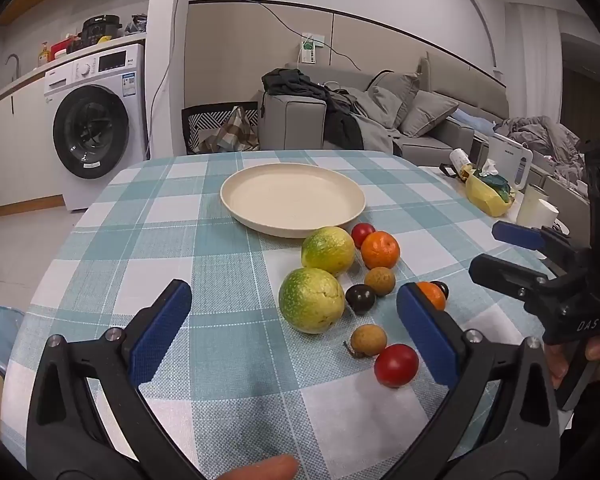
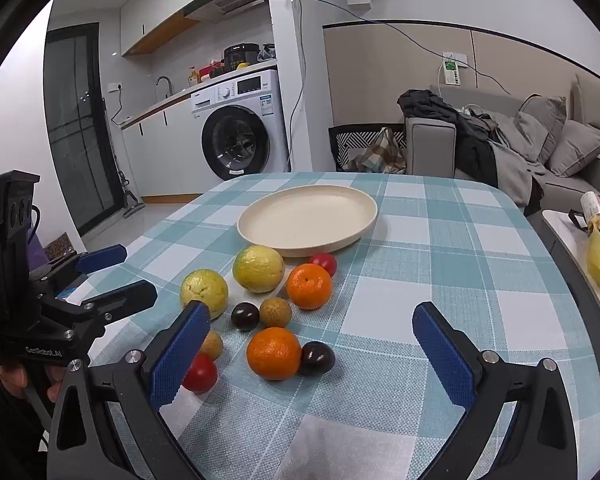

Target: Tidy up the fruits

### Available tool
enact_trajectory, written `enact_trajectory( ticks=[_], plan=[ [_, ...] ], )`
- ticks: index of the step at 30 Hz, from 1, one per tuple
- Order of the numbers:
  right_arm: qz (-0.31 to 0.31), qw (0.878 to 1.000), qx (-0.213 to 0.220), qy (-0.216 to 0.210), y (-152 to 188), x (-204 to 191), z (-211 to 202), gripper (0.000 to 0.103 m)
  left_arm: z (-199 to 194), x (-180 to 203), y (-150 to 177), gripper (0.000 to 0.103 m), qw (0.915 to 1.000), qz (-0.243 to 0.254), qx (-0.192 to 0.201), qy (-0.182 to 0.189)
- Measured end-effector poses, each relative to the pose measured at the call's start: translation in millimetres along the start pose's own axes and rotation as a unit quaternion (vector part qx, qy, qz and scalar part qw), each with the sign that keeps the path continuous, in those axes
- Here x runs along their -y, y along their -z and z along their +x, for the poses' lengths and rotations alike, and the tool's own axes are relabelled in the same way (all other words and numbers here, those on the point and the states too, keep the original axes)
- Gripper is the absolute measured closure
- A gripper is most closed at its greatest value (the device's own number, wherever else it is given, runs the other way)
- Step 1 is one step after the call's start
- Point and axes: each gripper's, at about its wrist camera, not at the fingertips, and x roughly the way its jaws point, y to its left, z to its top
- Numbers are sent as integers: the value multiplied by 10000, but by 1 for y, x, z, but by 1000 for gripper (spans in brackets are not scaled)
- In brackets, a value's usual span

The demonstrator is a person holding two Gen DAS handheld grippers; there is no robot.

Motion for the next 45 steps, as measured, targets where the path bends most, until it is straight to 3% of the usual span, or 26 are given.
enact_trajectory(
  ticks=[45],
  plan=[
    [-62, 9999, -92, 24, 0, -2, 6, 0, -1, 2, 1, 1, 9999, -44, 90, 29]
  ],
)
